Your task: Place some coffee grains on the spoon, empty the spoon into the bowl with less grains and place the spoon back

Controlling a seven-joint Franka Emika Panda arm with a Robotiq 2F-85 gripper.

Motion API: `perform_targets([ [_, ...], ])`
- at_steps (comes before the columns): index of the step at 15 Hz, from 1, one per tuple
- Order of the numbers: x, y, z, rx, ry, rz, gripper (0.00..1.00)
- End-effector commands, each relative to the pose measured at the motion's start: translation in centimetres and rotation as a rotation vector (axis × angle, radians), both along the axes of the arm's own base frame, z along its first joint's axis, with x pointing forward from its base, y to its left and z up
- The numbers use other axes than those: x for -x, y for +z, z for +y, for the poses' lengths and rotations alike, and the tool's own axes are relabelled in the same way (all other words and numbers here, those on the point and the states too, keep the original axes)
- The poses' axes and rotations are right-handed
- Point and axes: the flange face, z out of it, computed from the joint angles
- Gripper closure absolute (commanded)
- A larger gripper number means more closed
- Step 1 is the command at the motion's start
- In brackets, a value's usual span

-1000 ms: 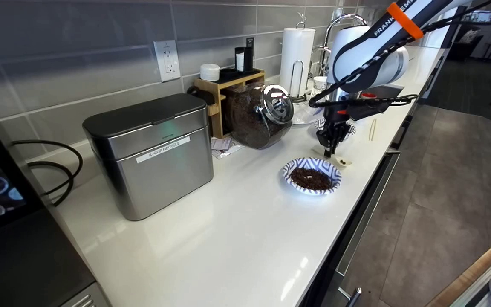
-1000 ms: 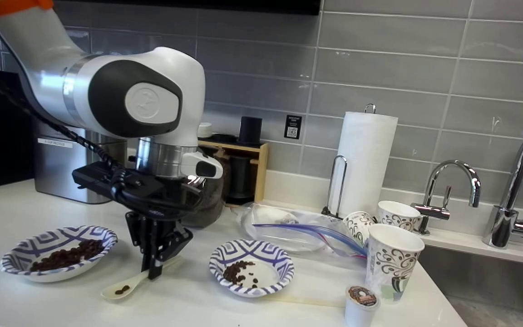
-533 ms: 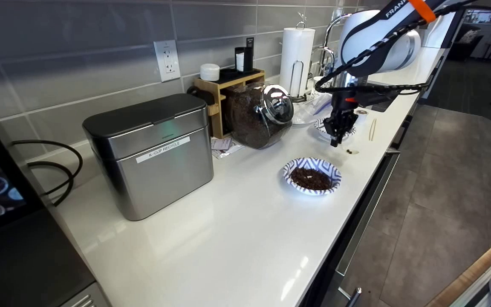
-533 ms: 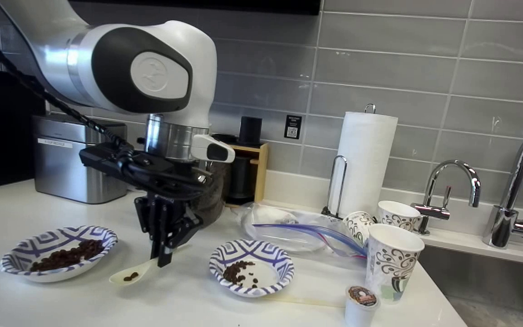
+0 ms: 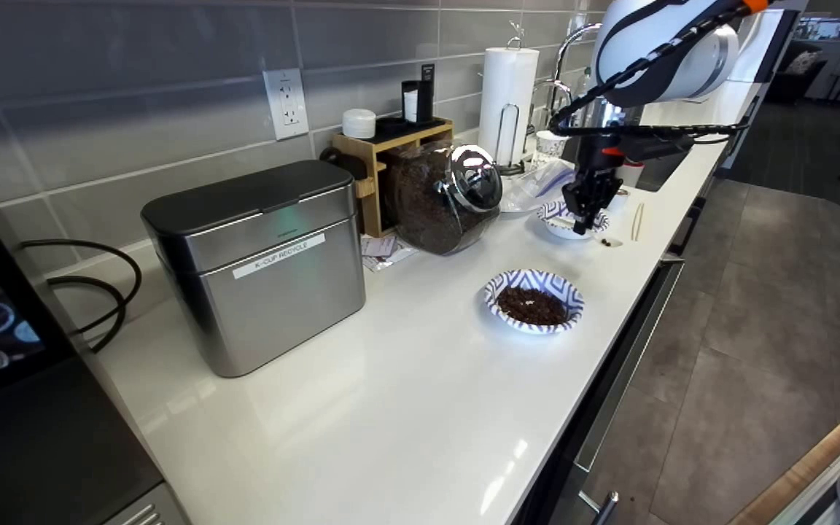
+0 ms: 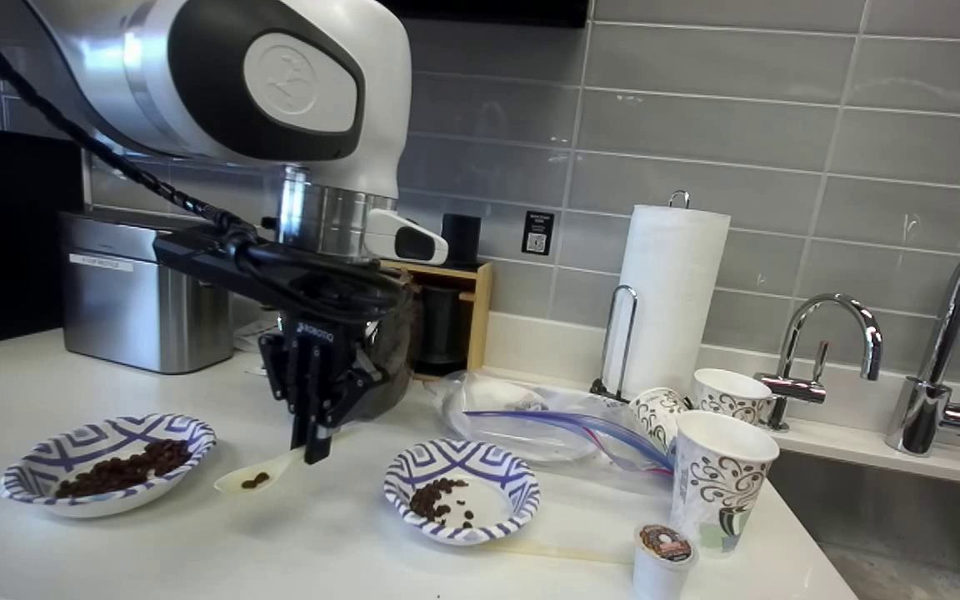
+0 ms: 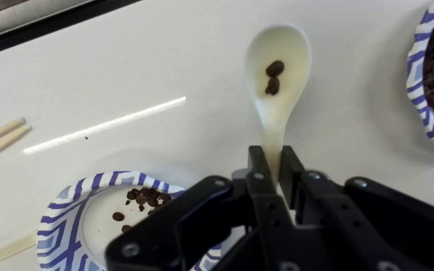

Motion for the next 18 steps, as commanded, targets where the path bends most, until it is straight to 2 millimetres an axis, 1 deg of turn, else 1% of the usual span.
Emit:
perform_targets([
  [1,0.2,0.6,-0.2,-0.015,0.006,0.015,0.97],
  [4,-0.1,1.0,-1.1,-0.013,-0.023,0.002,0.97],
  [6,-0.6,1.3,-2.6,-0.019,-0.056,-0.009,0.97],
  [9,-1.6,2.0,-5.6,-0.016,-0.135,-0.034,0.97],
  [12,-2.8,2.8,-7.5,-0.016,-0.192,-0.059,0.97],
  [15,-4.1,3.2,-8.3,-0.024,-0.246,-0.091,0.97],
  [18,-5.1,3.7,-8.1,-0.031,-0.309,-0.164,0.97],
])
